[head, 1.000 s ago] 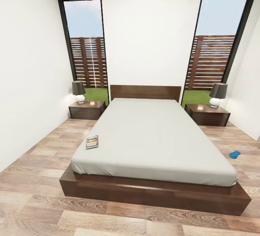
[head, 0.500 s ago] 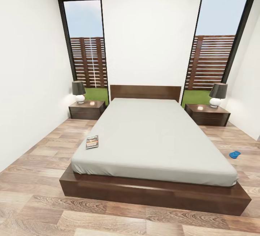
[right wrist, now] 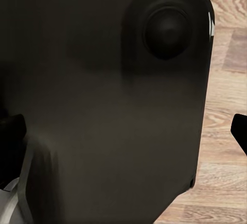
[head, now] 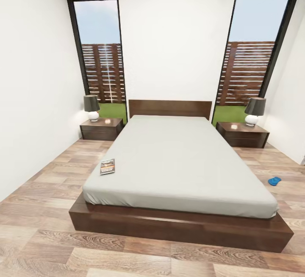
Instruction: In the bedroom, move the book from the bed onto either nightstand, and place the two sandals side by side next to the bed.
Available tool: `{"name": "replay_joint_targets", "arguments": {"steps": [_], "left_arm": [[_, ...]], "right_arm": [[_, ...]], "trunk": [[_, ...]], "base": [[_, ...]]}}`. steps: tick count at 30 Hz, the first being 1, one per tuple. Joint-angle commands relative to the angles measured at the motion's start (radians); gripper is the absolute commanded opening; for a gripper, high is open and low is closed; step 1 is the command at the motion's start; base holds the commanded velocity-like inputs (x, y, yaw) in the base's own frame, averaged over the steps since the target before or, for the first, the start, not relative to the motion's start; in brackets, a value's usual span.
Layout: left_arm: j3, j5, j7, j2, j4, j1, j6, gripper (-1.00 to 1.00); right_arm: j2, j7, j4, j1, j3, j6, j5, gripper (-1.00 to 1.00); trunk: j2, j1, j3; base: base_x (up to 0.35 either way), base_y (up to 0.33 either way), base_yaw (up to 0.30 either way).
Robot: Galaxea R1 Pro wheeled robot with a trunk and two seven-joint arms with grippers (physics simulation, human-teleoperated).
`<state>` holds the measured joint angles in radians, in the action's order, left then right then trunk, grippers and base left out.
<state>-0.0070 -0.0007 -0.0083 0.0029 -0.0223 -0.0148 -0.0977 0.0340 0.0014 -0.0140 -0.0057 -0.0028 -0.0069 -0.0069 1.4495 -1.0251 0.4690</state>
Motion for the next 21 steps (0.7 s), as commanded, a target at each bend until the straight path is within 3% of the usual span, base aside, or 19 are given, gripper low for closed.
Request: {"name": "replay_joint_targets", "arguments": {"steps": [1, 8, 21], "left_arm": [[-0.001, 0.000, -0.001, 0.000, 0.001, -0.001, -0.003, 1.00], [-0.001, -0.001, -0.002, 0.000, 0.001, -0.001, -0.003, 1.00], [0.001, 0.000, -0.001, 0.000, 0.001, -0.001, -0.002, 1.00]], "right_arm": [[0.000, 0.000, 0.000, 0.000, 0.000, -0.001, -0.001, 1.00], [0.000, 0.000, 0.000, 0.000, 0.000, -0.001, -0.001, 1.00], [0.000, 0.000, 0.001, 0.000, 0.000, -0.001, -0.001, 1.00]], "trunk": [[0.001, 0.000, 0.001], [0.001, 0.000, 0.001], [0.001, 0.000, 0.001]], "base": [[0.000, 0.000, -0.081], [0.000, 0.000, -0.152], [0.000, 0.000, -0.271]]}}
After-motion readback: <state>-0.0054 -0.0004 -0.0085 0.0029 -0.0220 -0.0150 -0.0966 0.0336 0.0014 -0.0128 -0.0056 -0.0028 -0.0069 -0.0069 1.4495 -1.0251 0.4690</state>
